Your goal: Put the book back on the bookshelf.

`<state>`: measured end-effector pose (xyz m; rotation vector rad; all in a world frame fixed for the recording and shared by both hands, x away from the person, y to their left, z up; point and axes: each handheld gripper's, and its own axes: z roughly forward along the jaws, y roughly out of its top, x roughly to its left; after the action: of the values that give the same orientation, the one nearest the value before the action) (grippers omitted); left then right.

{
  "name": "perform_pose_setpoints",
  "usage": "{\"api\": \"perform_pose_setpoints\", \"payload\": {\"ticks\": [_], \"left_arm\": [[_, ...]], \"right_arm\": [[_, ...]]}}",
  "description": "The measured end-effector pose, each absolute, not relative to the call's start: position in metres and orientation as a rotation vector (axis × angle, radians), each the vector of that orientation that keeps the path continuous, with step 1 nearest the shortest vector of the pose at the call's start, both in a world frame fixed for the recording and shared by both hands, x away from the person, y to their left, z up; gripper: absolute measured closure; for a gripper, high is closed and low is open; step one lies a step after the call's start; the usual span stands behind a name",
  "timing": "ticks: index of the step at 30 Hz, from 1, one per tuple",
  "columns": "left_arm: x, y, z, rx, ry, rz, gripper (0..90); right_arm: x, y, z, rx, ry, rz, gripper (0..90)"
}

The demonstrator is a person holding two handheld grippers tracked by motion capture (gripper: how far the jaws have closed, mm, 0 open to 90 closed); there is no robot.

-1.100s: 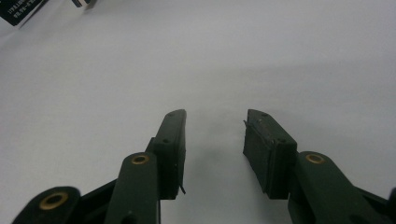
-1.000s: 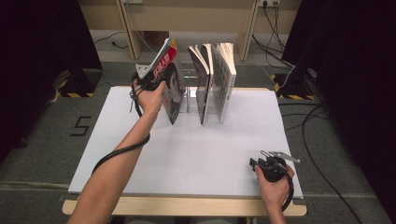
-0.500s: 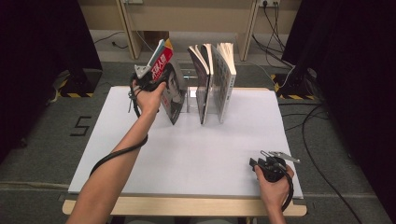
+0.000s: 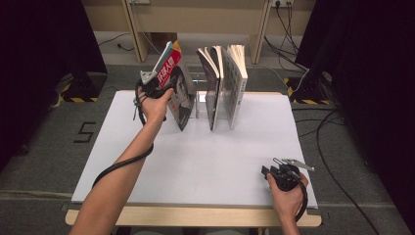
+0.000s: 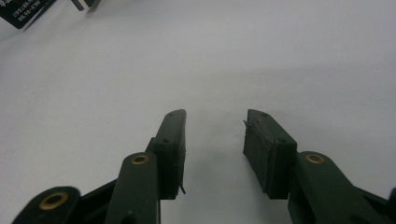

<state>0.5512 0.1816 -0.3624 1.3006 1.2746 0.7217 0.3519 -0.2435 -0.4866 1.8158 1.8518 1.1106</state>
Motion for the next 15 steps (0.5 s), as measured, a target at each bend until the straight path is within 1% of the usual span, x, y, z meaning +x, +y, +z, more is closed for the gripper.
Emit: {"api": "perform_pose_setpoints", "payload": {"ticks": [15], "left_arm": [[0.5431,0.1888,-0.3607,1.319,1.315,0.700,47.6]], "right_arm": [[0.3521,-0.2433,-0.4863,1.802,1.851,1.110,58.7]]}}
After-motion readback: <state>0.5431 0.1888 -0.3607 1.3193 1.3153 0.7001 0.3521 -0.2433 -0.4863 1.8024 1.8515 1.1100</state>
